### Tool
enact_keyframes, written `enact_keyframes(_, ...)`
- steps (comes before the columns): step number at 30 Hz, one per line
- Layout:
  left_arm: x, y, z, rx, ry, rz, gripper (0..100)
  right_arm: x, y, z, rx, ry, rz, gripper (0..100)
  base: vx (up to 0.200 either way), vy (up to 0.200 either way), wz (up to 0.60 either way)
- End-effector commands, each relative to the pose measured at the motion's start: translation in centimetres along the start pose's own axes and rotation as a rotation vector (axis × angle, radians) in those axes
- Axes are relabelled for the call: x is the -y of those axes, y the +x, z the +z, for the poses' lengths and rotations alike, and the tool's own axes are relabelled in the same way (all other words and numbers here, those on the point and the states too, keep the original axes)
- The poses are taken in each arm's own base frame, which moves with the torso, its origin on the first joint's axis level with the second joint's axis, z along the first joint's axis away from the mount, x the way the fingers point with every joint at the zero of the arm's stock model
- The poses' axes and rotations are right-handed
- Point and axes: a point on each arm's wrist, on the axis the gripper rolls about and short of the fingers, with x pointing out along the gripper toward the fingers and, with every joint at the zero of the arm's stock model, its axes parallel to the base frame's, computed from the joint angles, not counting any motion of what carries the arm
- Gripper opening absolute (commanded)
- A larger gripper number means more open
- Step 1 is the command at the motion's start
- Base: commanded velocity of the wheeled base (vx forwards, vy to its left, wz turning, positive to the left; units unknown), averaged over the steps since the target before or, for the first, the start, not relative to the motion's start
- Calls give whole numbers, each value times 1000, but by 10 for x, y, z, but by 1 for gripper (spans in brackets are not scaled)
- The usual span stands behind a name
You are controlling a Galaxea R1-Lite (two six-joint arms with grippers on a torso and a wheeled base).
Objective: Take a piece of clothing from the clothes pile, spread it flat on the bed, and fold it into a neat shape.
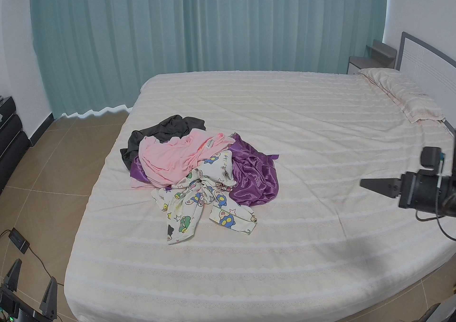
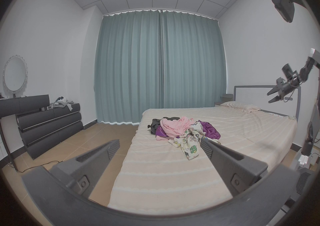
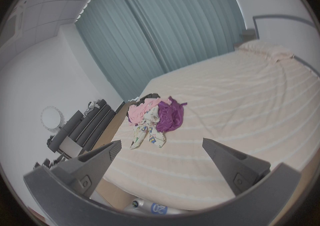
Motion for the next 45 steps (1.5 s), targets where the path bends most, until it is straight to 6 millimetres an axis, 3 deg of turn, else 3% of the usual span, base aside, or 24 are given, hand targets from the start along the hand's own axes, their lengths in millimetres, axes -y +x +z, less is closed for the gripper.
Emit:
enact_keyframes(1,0,0,-5,0,-1,1,100,-11,239,-70,-275,232,-33,100,0,0,0)
enact_keyframes(9,0,0,-5,0,-1,1,100,-31,298,-101,-301,198,-88,100,0,0,0)
enact_keyframes(14,0,0,-5,0,-1,1,100,-51,320,-115,-305,185,-88,100,0,0,0)
enact_keyframes(26,0,0,-5,0,-1,0,100,-56,348,-126,-289,151,-191,100,0,0,0)
enact_keyframes(37,0,0,-5,0,-1,1,100,-59,349,-121,-228,129,-241,100,0,0,0)
enact_keyframes(45,0,0,-5,0,-1,0,100,-66,369,-125,-192,108,-273,100,0,0,0)
